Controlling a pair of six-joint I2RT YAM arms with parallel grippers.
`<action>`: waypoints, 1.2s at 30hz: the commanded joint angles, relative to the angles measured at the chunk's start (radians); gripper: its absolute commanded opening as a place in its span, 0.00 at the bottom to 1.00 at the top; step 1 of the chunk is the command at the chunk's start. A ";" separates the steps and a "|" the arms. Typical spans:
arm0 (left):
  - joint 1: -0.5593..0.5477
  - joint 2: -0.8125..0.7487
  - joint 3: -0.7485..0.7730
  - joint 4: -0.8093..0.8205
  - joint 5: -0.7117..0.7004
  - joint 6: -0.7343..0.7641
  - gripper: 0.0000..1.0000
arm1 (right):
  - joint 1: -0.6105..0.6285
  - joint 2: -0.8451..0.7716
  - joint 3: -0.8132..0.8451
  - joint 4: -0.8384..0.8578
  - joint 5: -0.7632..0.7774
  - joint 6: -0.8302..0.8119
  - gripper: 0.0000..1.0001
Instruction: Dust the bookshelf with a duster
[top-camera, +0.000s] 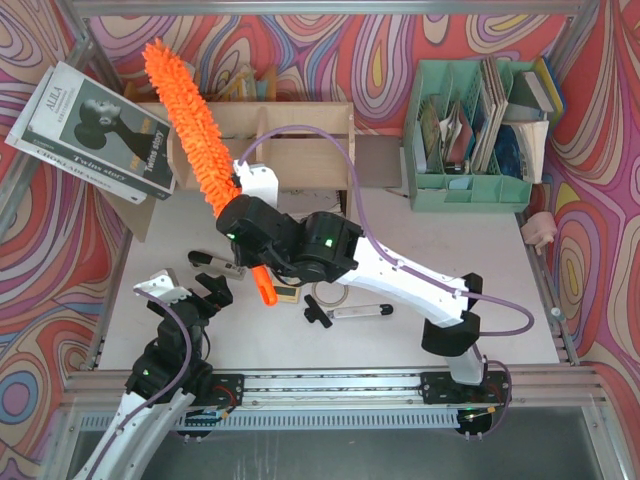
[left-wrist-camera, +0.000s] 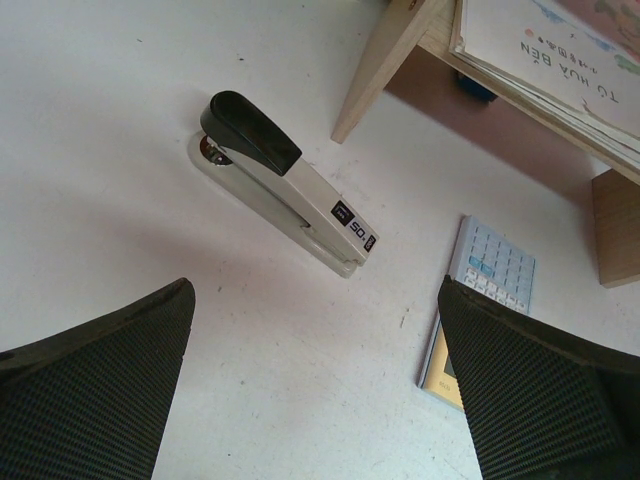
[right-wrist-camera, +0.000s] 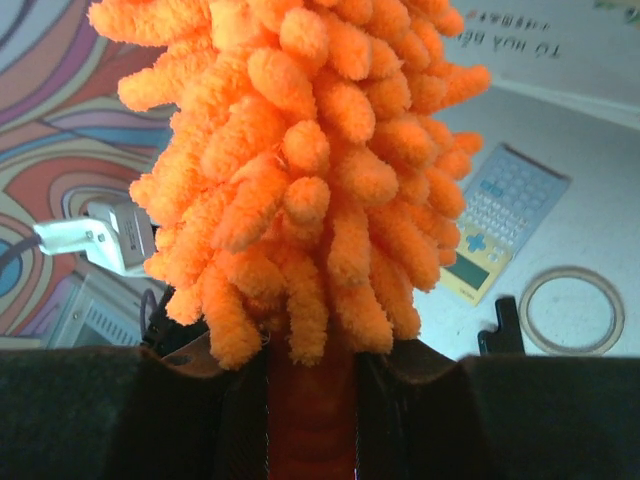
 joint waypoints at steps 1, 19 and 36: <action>-0.002 0.000 -0.019 0.019 0.007 0.016 0.98 | 0.000 0.023 0.038 -0.023 -0.042 0.046 0.00; -0.002 -0.008 -0.016 0.007 0.005 0.013 0.98 | 0.007 0.106 0.061 -0.014 -0.094 0.043 0.00; -0.002 -0.010 -0.014 0.004 0.004 0.011 0.98 | -0.025 -0.024 -0.098 -0.090 0.089 0.086 0.00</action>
